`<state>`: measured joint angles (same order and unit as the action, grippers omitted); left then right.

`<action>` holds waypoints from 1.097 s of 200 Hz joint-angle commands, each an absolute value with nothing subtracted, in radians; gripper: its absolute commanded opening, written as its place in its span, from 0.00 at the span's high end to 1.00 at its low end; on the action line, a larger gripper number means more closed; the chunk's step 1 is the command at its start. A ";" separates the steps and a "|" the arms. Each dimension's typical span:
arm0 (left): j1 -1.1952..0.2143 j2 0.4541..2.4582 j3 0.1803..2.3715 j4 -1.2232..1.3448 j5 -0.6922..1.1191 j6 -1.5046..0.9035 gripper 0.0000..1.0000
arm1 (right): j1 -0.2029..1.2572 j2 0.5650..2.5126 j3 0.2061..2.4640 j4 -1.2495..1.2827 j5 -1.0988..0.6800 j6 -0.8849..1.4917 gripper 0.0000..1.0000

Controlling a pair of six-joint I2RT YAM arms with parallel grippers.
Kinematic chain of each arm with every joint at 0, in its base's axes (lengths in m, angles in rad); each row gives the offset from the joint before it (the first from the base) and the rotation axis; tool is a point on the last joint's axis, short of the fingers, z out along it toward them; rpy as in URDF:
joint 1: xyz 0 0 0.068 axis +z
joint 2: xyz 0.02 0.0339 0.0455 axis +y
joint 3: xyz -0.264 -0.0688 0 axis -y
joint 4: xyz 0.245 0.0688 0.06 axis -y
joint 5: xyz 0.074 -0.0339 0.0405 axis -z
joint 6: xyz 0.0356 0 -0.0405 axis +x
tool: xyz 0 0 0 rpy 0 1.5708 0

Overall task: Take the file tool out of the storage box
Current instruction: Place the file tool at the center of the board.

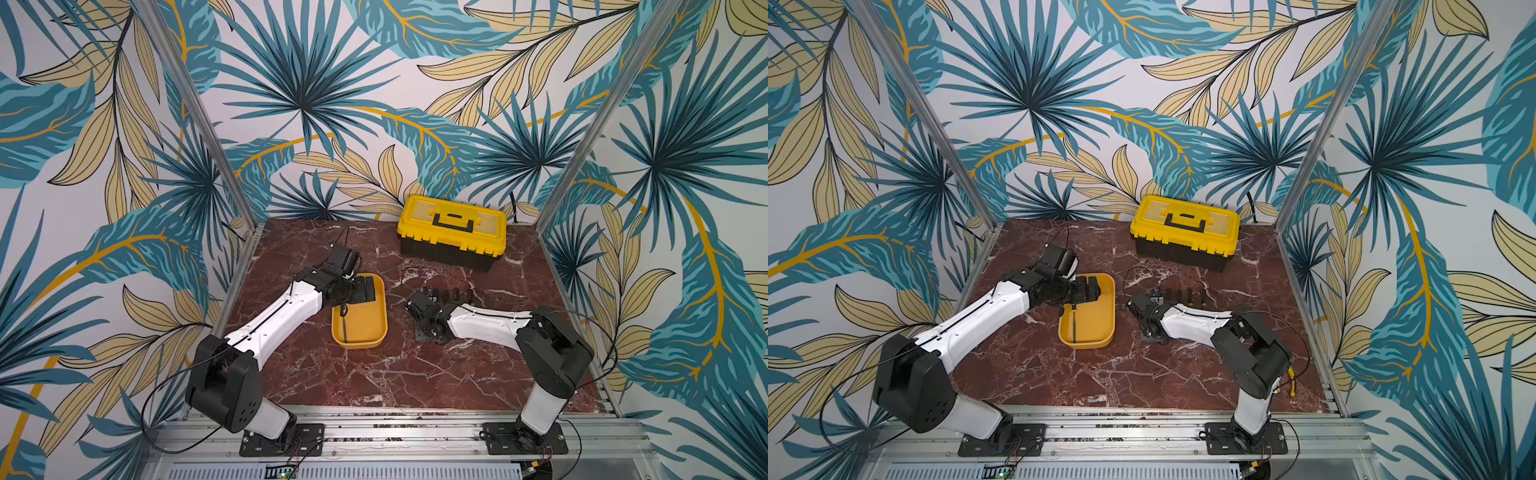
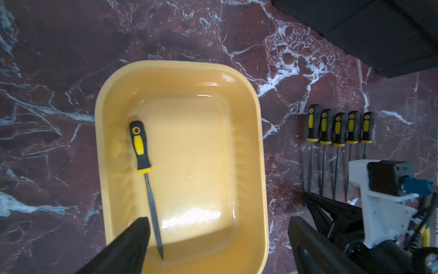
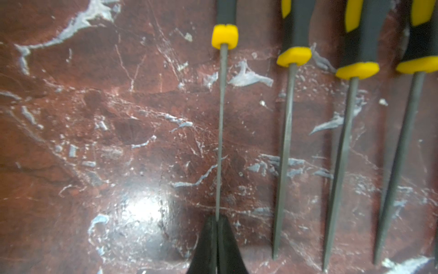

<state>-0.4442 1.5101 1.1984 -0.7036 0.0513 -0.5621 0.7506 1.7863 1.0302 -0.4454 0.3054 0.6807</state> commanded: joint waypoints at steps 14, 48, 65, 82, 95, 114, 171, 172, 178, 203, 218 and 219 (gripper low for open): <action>-0.462 1.578 1.212 -0.744 -0.047 -0.583 0.13 | 0.743 1.813 0.982 -0.451 0.305 0.690 0.97; -0.477 1.643 1.219 -0.738 -0.119 -0.612 0.18 | 0.743 1.809 0.973 -0.450 0.308 0.686 0.95; -0.478 1.681 1.230 -0.741 -0.137 -0.621 0.18 | 0.742 1.809 0.971 -0.450 0.308 0.685 0.95; -0.482 1.710 1.235 -0.735 -0.167 -0.626 0.19 | 0.743 1.809 0.968 -0.449 0.306 0.683 0.93; -0.482 1.730 1.242 -0.736 -0.191 -0.633 0.20 | 0.742 1.807 0.967 -0.449 0.304 0.683 0.90; -0.482 1.758 1.250 -0.729 -0.223 -0.641 0.23 | 0.742 1.798 0.963 -0.445 0.299 0.678 0.85; -0.486 1.841 1.289 -0.727 -0.311 -0.674 0.30 | 0.742 1.711 0.939 -0.411 0.240 0.640 0.69; -0.485 1.842 1.290 -0.727 -0.314 -0.674 0.31 | 0.742 1.709 0.939 -0.411 0.239 0.639 0.69; -0.485 1.848 1.294 -0.727 -0.327 -0.678 0.32 | 0.742 1.697 0.938 -0.411 0.233 0.632 0.67; -0.485 1.878 1.313 -0.720 -0.373 -0.691 0.35 | 0.743 1.639 0.933 -0.402 0.192 0.605 0.60; -0.485 1.899 1.328 -0.717 -0.391 -0.699 0.36 | 0.743 1.597 0.930 -0.402 0.169 0.588 0.57; -0.485 1.900 1.328 -0.716 -0.393 -0.700 0.36 | 0.743 1.594 0.930 -0.402 0.168 0.586 0.57</action>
<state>-0.4812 1.8706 1.2766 -0.7258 -0.3206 -0.6758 0.7418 1.6688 0.9466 -0.3935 0.2184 0.6247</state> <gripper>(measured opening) 0.644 0.418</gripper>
